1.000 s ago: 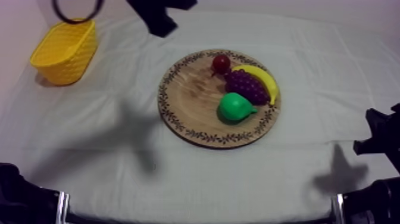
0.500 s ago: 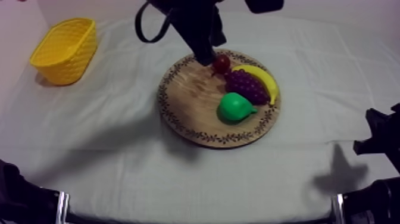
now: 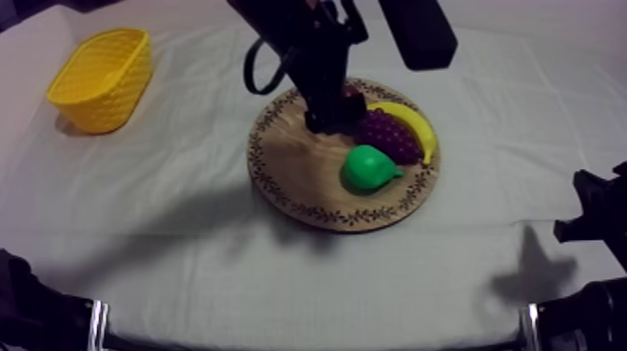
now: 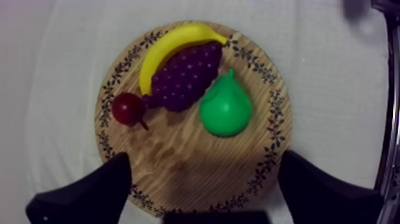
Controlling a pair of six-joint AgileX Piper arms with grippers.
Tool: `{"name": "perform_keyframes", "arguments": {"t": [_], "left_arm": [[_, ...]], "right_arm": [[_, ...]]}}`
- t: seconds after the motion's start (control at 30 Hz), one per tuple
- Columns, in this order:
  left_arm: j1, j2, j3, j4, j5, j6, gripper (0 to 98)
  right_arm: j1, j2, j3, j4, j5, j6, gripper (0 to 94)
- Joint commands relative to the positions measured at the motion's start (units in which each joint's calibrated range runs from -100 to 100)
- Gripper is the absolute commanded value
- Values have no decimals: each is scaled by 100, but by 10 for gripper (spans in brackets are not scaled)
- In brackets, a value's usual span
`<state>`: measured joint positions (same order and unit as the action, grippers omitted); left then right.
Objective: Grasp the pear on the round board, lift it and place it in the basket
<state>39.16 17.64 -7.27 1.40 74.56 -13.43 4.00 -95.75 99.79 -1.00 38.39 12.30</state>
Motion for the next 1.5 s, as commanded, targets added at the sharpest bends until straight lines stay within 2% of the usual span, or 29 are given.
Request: {"name": "perform_keyframes", "arguments": {"t": [0.0,0.17,0.5,0.97,1.47], "left_arm": [[13,141,-15,5,-1,-37,955],[41,489,-25,19,-34,-50,959],[103,1429,-319,167,77,-54,960],[244,2801,-1562,267,1123,106,955],[249,3560,-2615,404,1515,55,940]], "right_arm": [[-1,-1,-1,0,0,-1,3],[-1,-1,-1,0,0,-1,3],[-1,-1,-1,0,0,-1,3],[-1,-1,-1,0,0,0,3],[-1,-1,-1,0,0,-1,3]]}}
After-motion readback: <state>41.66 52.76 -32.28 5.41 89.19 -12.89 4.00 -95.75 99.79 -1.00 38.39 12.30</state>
